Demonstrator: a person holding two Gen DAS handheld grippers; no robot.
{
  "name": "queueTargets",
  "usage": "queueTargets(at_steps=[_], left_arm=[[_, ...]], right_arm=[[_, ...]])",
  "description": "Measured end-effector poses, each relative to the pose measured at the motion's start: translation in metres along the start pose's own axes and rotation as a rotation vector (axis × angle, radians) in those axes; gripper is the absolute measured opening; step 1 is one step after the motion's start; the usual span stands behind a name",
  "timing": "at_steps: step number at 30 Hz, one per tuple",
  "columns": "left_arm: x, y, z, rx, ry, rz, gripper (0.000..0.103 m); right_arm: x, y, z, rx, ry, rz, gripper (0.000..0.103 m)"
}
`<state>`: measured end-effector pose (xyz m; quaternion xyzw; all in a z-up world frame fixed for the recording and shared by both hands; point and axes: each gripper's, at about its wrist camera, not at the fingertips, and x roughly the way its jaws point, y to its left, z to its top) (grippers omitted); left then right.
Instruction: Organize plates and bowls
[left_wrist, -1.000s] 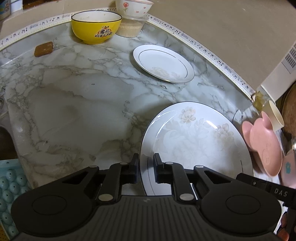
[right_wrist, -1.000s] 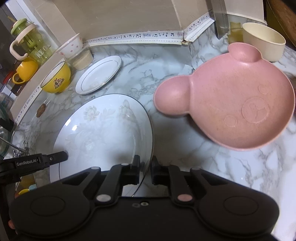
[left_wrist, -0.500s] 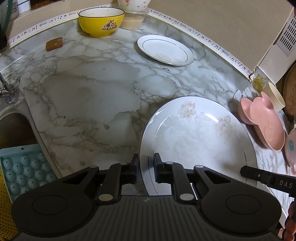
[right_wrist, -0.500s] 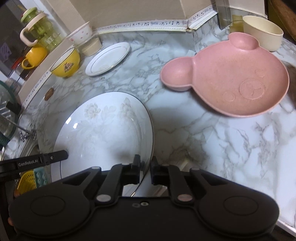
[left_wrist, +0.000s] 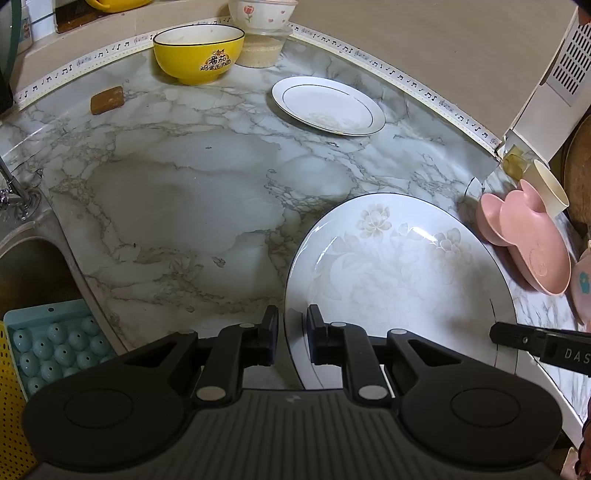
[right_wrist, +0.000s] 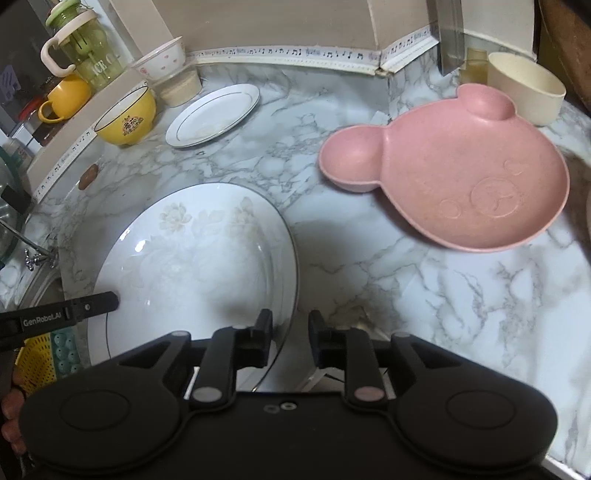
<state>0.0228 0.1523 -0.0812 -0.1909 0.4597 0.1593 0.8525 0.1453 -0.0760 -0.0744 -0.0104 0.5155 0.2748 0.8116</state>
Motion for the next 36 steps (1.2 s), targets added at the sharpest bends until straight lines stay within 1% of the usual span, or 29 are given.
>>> queueTargets(at_steps=[4, 7, 12, 14, 16, 17, 18, 19, 24, 26, 28, 30, 33, 36], left_arm=[[-0.004, 0.005, 0.000, 0.006, 0.000, -0.011, 0.016], [-0.011, 0.006, 0.001, 0.015, -0.019, 0.003, 0.017], [-0.024, 0.011, 0.006, 0.025, -0.061, 0.007, 0.018], [-0.027, 0.013, 0.009, 0.026, -0.074, 0.003, 0.023], [-0.031, 0.014, 0.013, 0.021, -0.094, -0.002, 0.033], [-0.033, 0.014, 0.015, 0.022, -0.104, -0.006, 0.037], [-0.035, 0.013, 0.017, 0.023, -0.115, -0.005, 0.045], [-0.037, 0.012, 0.020, 0.026, -0.128, -0.006, 0.049], [-0.045, 0.001, 0.033, 0.066, -0.170, -0.031, 0.050], [-0.049, -0.004, 0.041, 0.084, -0.199, -0.031, 0.054], [-0.053, -0.008, 0.049, 0.103, -0.240, -0.025, 0.065], [-0.055, -0.012, 0.058, 0.112, -0.267, -0.019, 0.066], [-0.051, -0.015, 0.071, 0.120, -0.283, -0.017, 0.066], [-0.046, -0.017, 0.084, 0.112, -0.292, -0.015, 0.067]], right_arm=[[-0.006, 0.001, 0.003, -0.002, -0.011, -0.021, 0.027], [-0.011, 0.001, 0.005, -0.002, -0.023, -0.036, 0.033], [-0.021, 0.005, 0.012, -0.017, -0.049, -0.049, 0.034], [-0.025, 0.008, 0.015, -0.024, -0.063, -0.049, 0.036], [-0.029, 0.013, 0.018, -0.036, -0.076, -0.050, 0.037], [-0.031, 0.015, 0.019, -0.043, -0.085, -0.049, 0.040], [-0.033, 0.017, 0.021, -0.049, -0.092, -0.048, 0.041], [-0.036, 0.019, 0.022, -0.054, -0.101, -0.046, 0.043], [-0.046, 0.026, 0.033, -0.074, -0.145, -0.041, 0.052], [-0.050, 0.029, 0.041, -0.083, -0.163, -0.043, 0.058], [-0.054, 0.031, 0.048, -0.099, -0.184, -0.048, 0.063], [-0.057, 0.034, 0.057, -0.116, -0.207, -0.053, 0.067], [-0.056, 0.036, 0.069, -0.135, -0.230, -0.055, 0.070], [-0.051, 0.039, 0.083, -0.151, -0.248, -0.054, 0.078]])
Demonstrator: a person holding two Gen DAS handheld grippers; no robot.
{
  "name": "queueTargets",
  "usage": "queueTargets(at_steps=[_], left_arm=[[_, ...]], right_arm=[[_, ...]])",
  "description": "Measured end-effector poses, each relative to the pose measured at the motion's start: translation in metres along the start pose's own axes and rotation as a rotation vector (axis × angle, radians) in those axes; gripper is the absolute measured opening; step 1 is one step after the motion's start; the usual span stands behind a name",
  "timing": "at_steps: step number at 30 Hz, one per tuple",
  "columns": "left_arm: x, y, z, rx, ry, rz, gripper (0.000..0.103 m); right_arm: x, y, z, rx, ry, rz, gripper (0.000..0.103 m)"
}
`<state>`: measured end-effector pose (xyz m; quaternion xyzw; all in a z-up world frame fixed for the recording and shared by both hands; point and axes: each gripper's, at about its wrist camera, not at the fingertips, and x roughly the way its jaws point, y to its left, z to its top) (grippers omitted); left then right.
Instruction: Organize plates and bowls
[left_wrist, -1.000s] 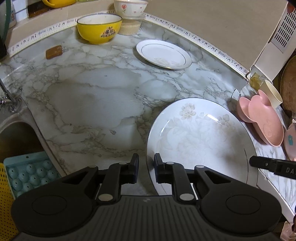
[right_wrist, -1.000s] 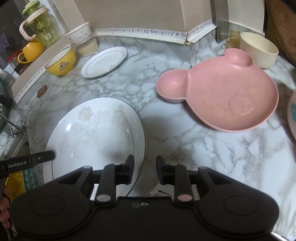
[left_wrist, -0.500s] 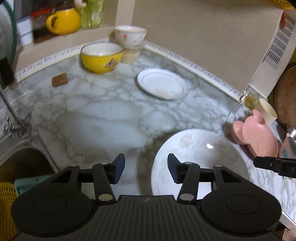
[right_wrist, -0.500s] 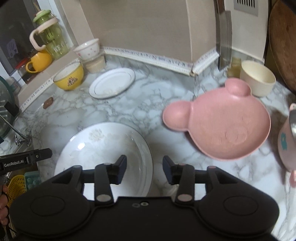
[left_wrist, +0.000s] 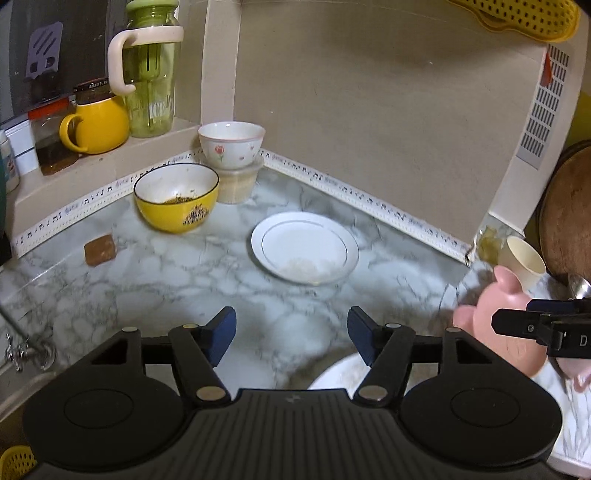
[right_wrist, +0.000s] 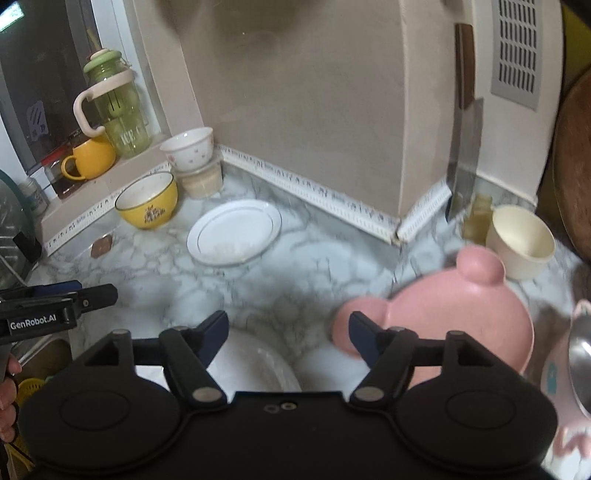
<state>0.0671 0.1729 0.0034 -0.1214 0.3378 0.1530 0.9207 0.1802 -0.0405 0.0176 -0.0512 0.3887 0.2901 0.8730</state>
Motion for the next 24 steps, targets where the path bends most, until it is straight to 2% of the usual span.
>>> queueTargets(at_steps=[5, 8, 15, 19, 20, 22, 24], left_arm=[[0.009, -0.004, 0.019, 0.014, -0.041, 0.015, 0.076], [0.021, -0.008, 0.028, 0.021, -0.050, 0.039, 0.077], [0.050, -0.003, 0.039, 0.011, -0.067, 0.060, 0.078], [0.064, 0.004, 0.044, -0.008, -0.074, 0.032, 0.081], [0.069, 0.006, 0.046, -0.009, -0.072, 0.026, 0.082], [0.080, 0.009, 0.050, -0.016, -0.061, 0.027, 0.091], [0.092, 0.012, 0.055, -0.020, -0.044, 0.027, 0.091]], right_arm=[[0.014, 0.003, 0.018, -0.035, -0.029, 0.010, 0.091], [0.026, 0.004, 0.028, -0.051, -0.036, 0.024, 0.099], [0.059, 0.008, 0.045, -0.053, -0.029, 0.020, 0.102], [0.081, 0.005, 0.052, -0.041, -0.015, 0.013, 0.103], [0.086, 0.004, 0.053, -0.037, -0.015, 0.011, 0.103], [0.096, 0.002, 0.056, -0.026, -0.016, 0.017, 0.103], [0.105, 0.001, 0.061, -0.016, -0.013, 0.009, 0.103]])
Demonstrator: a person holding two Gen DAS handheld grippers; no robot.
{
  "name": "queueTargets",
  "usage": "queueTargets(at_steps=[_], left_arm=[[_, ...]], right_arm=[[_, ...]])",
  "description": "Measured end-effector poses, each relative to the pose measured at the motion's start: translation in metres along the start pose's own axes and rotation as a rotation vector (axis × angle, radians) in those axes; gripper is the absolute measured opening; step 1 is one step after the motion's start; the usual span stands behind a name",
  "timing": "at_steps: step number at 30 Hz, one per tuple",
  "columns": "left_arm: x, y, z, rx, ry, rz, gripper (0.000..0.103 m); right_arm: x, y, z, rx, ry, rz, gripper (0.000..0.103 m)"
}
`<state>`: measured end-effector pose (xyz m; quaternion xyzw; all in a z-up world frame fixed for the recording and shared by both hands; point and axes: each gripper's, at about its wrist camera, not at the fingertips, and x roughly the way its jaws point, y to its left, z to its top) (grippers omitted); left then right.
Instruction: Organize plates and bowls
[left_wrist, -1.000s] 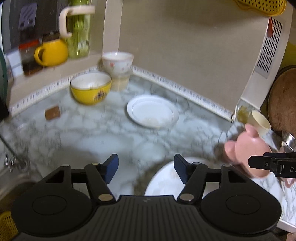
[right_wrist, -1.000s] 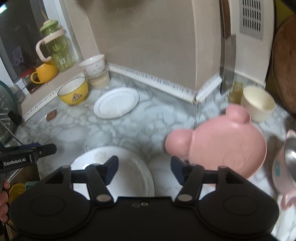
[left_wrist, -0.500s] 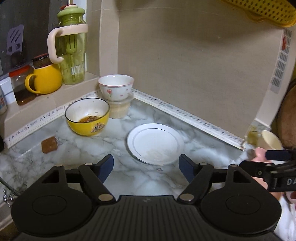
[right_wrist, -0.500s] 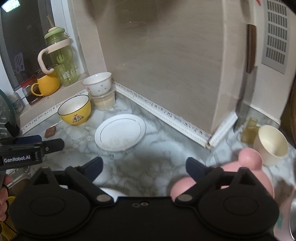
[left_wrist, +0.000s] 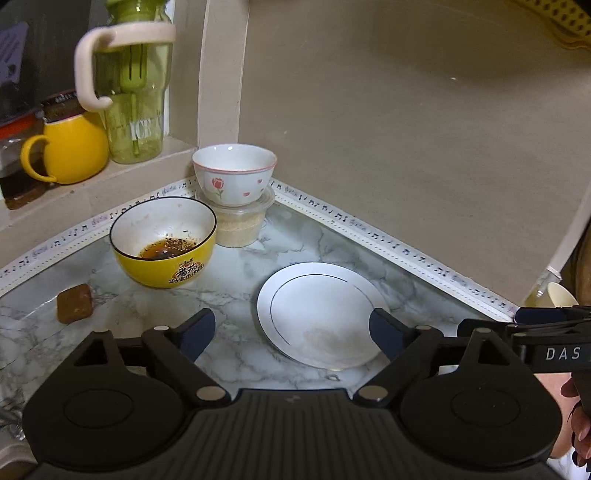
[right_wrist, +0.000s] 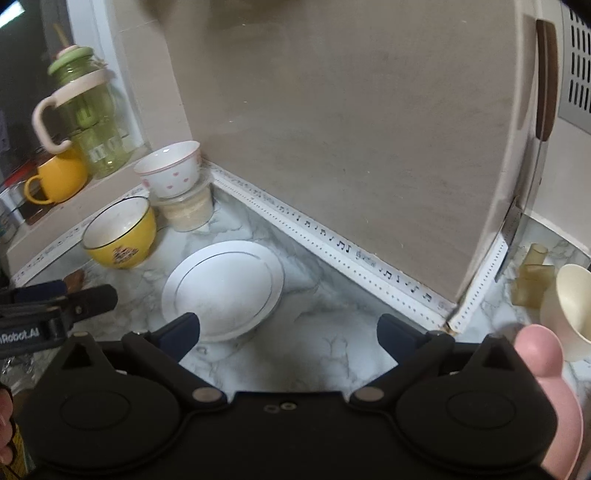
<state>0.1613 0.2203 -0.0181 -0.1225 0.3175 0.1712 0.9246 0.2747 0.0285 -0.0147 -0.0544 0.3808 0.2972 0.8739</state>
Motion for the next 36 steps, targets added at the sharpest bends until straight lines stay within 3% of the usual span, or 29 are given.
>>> queueTargets(at_steps=[9, 15, 20, 22, 26, 31, 36], left_arm=[[0.064, 0.018, 0.018, -0.071, 0.095, 0.051, 0.091], [0.098, 0.025, 0.020, -0.081, 0.144, 0.047, 0.091], [0.119, 0.031, 0.021, -0.102, 0.179, 0.032, 0.088], [0.127, 0.034, 0.022, -0.108, 0.195, 0.024, 0.071], [0.140, 0.038, 0.023, -0.118, 0.228, 0.015, 0.062], [0.151, 0.042, 0.024, -0.125, 0.260, 0.005, 0.040], [0.155, 0.044, 0.024, -0.130, 0.267, -0.003, 0.033]], right_arm=[[0.057, -0.004, 0.019, 0.040, 0.062, -0.053, 0.102], [0.088, -0.009, 0.023, 0.114, 0.118, -0.057, 0.093], [0.109, -0.004, 0.023, 0.123, 0.157, -0.045, 0.074], [0.116, -0.002, 0.023, 0.121, 0.168, -0.045, 0.069], [0.126, -0.003, 0.025, 0.140, 0.187, -0.015, 0.058], [0.134, -0.002, 0.028, 0.135, 0.205, 0.016, 0.041], [0.135, -0.003, 0.029, 0.135, 0.203, 0.032, 0.030]])
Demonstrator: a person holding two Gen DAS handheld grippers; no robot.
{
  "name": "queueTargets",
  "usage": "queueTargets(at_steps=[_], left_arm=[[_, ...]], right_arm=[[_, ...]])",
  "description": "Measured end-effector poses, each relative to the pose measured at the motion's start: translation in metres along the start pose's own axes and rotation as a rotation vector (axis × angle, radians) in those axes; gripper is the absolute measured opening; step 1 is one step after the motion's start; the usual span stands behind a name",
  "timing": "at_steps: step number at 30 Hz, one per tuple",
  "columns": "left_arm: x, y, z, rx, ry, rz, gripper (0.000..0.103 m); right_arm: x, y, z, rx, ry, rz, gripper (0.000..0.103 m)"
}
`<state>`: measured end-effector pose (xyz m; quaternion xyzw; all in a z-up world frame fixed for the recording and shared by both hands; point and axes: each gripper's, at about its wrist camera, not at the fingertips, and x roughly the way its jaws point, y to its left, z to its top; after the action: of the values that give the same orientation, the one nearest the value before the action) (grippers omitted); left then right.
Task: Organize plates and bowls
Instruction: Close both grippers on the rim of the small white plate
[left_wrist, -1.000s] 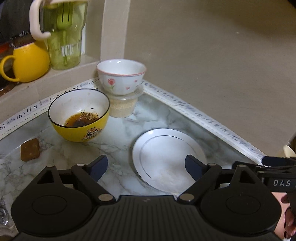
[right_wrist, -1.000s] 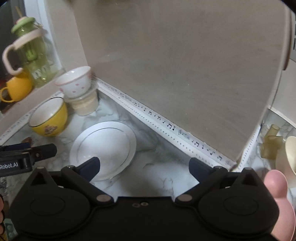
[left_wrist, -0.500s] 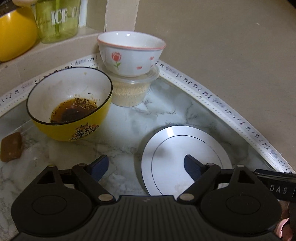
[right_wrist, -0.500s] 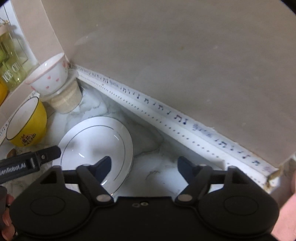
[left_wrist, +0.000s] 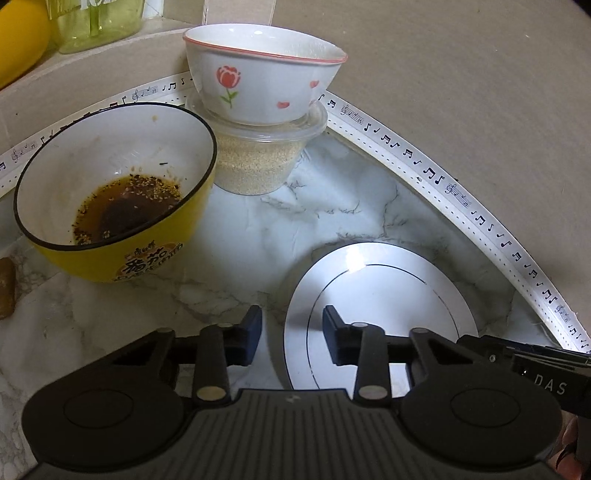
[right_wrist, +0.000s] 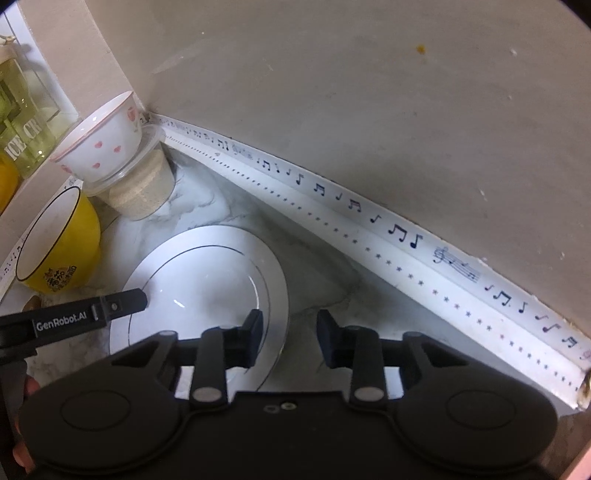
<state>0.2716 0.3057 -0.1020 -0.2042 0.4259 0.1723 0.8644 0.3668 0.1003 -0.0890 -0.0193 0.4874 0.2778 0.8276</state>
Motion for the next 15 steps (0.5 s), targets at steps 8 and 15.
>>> queueTargets(at_steps=[8, 15], left_arm=[[0.0008, 0.0008, 0.0027, -0.016, 0.011, -0.031, 0.018], [-0.0018, -0.0026, 0.0022, -0.005, 0.000, -0.021, 0.017]], right_arm=[[0.0006, -0.0019, -0.0004, 0.012, 0.000, 0.047, 0.014], [0.0001, 0.0024, -0.0014, 0.001, -0.006, 0.032, 0.014]])
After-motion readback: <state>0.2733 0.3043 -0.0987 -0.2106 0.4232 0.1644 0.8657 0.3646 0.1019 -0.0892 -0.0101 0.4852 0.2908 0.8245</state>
